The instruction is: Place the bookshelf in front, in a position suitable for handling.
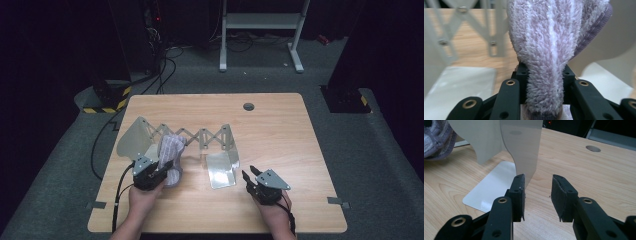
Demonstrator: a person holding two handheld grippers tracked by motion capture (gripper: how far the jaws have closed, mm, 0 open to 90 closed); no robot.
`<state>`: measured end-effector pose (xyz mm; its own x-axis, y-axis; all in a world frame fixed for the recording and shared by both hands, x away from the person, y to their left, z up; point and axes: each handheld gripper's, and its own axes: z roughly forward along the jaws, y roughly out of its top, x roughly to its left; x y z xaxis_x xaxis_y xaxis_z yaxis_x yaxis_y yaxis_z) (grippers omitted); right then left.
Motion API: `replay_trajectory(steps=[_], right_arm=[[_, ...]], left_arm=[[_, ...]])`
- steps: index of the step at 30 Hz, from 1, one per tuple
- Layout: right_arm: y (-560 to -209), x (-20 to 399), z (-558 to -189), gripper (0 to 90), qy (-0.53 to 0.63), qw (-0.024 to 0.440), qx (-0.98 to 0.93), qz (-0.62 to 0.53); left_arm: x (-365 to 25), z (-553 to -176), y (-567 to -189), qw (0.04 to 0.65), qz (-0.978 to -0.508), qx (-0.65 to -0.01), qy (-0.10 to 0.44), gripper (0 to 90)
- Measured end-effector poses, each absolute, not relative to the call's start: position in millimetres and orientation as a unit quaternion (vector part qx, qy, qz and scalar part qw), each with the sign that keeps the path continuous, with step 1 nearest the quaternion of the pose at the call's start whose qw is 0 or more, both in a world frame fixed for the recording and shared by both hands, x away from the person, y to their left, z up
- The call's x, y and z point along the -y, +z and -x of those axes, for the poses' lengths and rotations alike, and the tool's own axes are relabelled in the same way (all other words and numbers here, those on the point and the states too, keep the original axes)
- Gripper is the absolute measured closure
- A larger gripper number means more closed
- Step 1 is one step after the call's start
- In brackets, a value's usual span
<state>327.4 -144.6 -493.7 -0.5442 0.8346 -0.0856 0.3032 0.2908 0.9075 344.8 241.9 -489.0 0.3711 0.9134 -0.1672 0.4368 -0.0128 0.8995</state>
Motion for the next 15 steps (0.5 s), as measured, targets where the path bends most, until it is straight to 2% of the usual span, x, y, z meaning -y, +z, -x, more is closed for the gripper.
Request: replay_trajectory(steps=[15], right_arm=[[-495,142,-327,64.0,0.459,0.284,-0.754,-0.375]], left_arm=[[-275,-350,-491,0.477,-0.646,-0.535,0.263,69.8]])
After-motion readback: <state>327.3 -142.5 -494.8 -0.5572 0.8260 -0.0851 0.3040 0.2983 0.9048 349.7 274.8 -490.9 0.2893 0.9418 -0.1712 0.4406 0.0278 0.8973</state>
